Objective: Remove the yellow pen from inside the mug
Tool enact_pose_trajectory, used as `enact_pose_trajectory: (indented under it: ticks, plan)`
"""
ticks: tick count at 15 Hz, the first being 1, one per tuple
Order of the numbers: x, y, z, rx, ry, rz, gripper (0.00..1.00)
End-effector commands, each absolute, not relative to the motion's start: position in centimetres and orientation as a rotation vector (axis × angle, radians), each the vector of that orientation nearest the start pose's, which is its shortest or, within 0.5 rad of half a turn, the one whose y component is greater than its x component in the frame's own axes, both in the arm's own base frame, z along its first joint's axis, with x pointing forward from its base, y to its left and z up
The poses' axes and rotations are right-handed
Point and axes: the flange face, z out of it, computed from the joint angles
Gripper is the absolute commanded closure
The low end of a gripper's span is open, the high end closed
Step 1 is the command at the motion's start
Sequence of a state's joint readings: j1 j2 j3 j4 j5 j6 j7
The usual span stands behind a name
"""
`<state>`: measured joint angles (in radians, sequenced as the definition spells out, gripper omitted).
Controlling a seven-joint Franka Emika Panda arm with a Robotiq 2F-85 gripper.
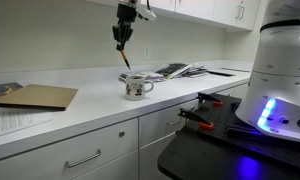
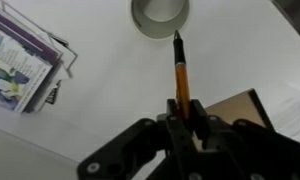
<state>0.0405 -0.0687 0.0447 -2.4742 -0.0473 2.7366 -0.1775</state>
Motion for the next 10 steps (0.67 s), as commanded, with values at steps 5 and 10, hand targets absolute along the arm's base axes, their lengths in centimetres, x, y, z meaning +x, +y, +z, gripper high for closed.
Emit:
enact_pose_trajectory:
  ticks: [5,10]
  plan:
    - [51.6,9.2,29.7,-2.999,-0.389,-0.027,0.95]
    - [55.2,10.9,22.8,-3.011,-0.359,0.220,0.95]
